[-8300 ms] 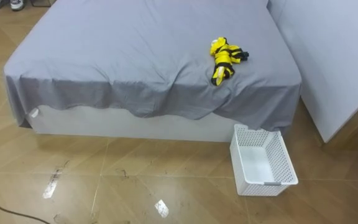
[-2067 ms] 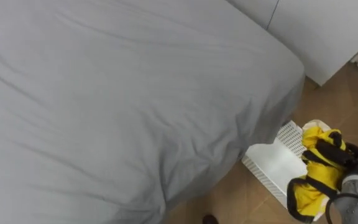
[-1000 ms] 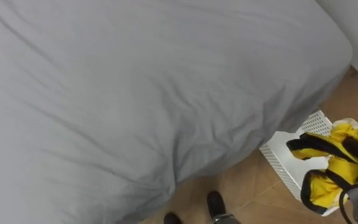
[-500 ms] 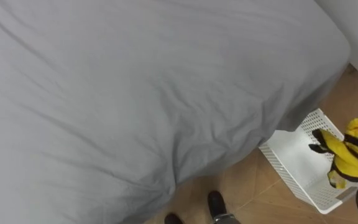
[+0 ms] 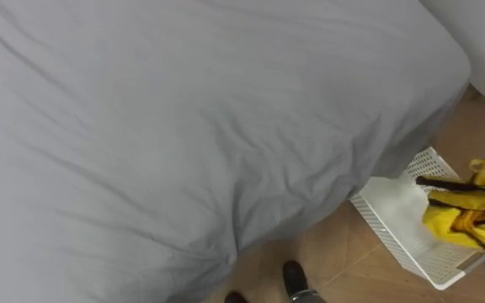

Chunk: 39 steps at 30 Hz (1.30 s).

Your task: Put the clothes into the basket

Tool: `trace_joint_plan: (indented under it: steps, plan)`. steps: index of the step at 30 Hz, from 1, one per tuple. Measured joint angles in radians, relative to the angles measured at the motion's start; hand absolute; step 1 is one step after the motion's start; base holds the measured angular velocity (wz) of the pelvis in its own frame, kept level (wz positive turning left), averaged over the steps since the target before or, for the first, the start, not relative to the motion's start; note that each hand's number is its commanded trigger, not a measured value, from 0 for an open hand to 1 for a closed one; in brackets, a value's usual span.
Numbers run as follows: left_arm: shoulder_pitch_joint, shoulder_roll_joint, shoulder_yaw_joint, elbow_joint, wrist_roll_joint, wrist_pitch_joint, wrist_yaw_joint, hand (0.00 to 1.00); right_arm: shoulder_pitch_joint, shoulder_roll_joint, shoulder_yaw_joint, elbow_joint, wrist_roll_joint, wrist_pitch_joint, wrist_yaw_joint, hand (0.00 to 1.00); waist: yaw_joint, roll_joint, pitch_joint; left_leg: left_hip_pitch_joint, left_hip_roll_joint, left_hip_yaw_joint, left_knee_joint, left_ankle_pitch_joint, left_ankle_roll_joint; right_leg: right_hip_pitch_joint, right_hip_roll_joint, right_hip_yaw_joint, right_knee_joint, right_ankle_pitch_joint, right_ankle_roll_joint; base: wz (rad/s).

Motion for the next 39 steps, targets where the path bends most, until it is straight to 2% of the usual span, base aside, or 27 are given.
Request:
trace_joint_plan:
  steps: [4, 11, 15, 20, 22, 26, 29, 31, 32, 34, 35, 37, 39]
  plan:
    - [0.0, 0.002, 0.0, 0.0, -0.001, -0.001, 0.0, 0.0, 0.0, -0.018, 0.0, -0.001, -0.001, -0.004, -0.005, 0.0, -0.001, 0.0, -0.0001, 0.001, 0.0, 0.001, 0.003, 0.0, 0.0, 0.0, 0.0, 0.0, 0.001, 0.0, 0.0, 0.0]
    - [0.003, 0.004, -0.001, -0.005, -0.001, -0.002, 0.0, 0.0, 0.001, -0.018, 0.002, -0.01, -0.031, -0.004, -0.013, 0.0, -0.003, -0.001, -0.0007, 0.002, 0.003, 0.001, 0.012, 0.0, 0.0, 0.002, 0.001, 0.0, 0.007, 0.001, -0.002, 0.0]
    - [0.003, 0.004, -0.001, -0.005, -0.038, -0.002, 0.0, 0.0, 0.015, -0.018, 0.006, -0.02, -0.033, -0.004, -0.013, 0.0, -0.003, -0.002, -0.0011, 0.008, 0.0, -0.002, 0.02, 0.0, 0.0, 0.009, -0.001, -0.001, 0.009, 0.001, -0.002, 0.0]
    - [0.013, 0.003, -0.001, 0.003, -0.071, -0.001, -0.011, 0.0, 0.042, -0.012, 0.041, -0.039, -0.032, -0.004, -0.03, 0.0, 0.0, -0.006, -0.0025, 0.052, 0.007, -0.003, 0.019, 0.0, 0.0, 0.062, 0.003, -0.002, -0.01, 0.002, -0.003, -0.02]
    - [0.017, 0.004, 0.001, 0.007, -0.069, -0.001, -0.012, 0.0, 0.067, 0.011, 0.046, -0.049, -0.03, -0.021, -0.034, 0.0, 0.002, -0.006, -0.0032, 0.071, 0.016, -0.007, 0.018, -0.001, 0.0, 0.097, 0.009, -0.01, -0.034, 0.007, -0.004, 0.1]
    - [0.028, 0.004, -0.001, 0.004, -0.048, -0.004, -0.013, 0.0, 0.125, 0.054, 0.076, -0.085, -0.031, -0.031, -0.031, 0.0, 0.005, -0.01, -0.0034, 0.114, 0.017, -0.016, 0.0, -0.001, 0.0, 0.143, 0.008, -0.035, -0.042, 0.007, -0.008, 0.12]
    - [0.05, 0.004, 0.0, 0.003, 0.005, -0.009, -0.013, 0.0, 0.207, 0.1, 0.114, -0.127, -0.031, -0.034, 0.002, 0.0, 0.003, -0.016, -0.0055, 0.165, 0.019, -0.04, -0.012, 0.0, -0.003, 0.208, 0.004, -0.065, -0.062, -0.002, -0.013, 0.2]
    - [0.071, 0.003, 0.009, -0.006, 0.088, -0.015, -0.01, 0.0, 0.286, 0.162, 0.119, -0.147, -0.032, -0.034, 0.038, 0.0, 0.003, -0.031, -0.0083, 0.219, 0.019, -0.07, -0.032, 0.005, -0.012, 0.282, 0.005, -0.093, -0.095, -0.005, -0.014, 0.37]
    - [0.082, 0.003, 0.01, -0.012, 0.111, -0.018, -0.009, 0.0, 0.304, 0.177, 0.122, -0.143, -0.032, -0.034, 0.046, 0.0, 0.004, -0.036, -0.011, 0.232, 0.019, -0.082, -0.037, 0.006, -0.013, 0.303, 0.007, -0.099, -0.107, -0.005, -0.014, 0.47]
    - [0.112, 0.003, 0.022, -0.037, 0.194, -0.021, -0.004, 0.0, 0.366, 0.221, 0.15, -0.108, -0.022, -0.028, 0.084, 0.0, 0.002, -0.063, -0.0154, 0.284, 0.016, -0.127, -0.048, 0.007, -0.016, 0.382, 0.004, -0.137, -0.135, -0.016, -0.013, 0.56]
    - [0.114, 0.003, 0.029, -0.037, 0.212, -0.022, -0.004, 0.0, 0.375, 0.234, 0.15, -0.098, -0.023, -0.025, 0.092, 0.0, 0.001, -0.069, -0.0183, 0.291, 0.016, -0.14, -0.049, 0.007, -0.017, 0.398, 0.003, -0.147, -0.144, -0.016, -0.013, 0.56]
    - [0.12, 0.0, 0.066, -0.037, 0.288, -0.023, 0.004, 0.0, 0.402, 0.281, 0.157, -0.034, -0.025, -0.02, 0.141, 0.0, 0.003, -0.1, -0.0179, 0.341, 0.013, -0.177, -0.061, 0.007, -0.02, 0.474, 0.0, -0.188, -0.179, -0.018, -0.011, 0.5]
    - [0.125, -0.011, 0.096, -0.036, 0.335, -0.023, 0.02, 0.0, 0.42, 0.311, 0.16, 0.002, -0.041, -0.014, 0.173, 0.0, 0.007, -0.119, -0.0203, 0.38, 0.008, -0.203, -0.076, 0.005, -0.023, 0.525, -0.001, -0.207, -0.2, -0.023, -0.008, 0.36]
